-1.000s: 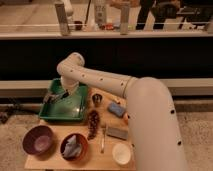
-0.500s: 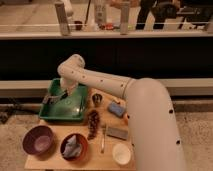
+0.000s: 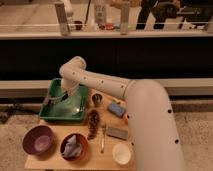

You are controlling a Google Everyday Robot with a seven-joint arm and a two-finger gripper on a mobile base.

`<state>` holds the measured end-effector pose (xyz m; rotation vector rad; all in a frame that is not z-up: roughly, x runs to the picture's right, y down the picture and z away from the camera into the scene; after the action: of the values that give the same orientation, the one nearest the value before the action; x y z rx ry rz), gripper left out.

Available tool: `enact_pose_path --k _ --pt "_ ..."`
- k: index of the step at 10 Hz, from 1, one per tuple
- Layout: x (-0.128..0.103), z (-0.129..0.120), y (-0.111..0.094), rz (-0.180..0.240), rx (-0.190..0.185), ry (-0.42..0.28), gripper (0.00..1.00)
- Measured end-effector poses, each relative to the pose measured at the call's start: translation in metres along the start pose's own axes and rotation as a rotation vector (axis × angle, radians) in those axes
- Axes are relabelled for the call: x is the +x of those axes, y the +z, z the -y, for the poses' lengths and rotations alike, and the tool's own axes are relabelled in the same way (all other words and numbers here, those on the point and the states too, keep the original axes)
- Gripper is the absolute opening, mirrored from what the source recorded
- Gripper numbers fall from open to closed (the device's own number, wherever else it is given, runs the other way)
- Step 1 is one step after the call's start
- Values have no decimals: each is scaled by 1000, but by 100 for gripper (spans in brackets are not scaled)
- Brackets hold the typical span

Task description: Place brush in tray

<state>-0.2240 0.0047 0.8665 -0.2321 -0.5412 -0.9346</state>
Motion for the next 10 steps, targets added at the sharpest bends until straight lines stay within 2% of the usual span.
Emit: enact_pose_path --k 4,10 --pt "2 -6 5 14 8 -29 3" --pt "4 -14 7 22 17 -36 3"
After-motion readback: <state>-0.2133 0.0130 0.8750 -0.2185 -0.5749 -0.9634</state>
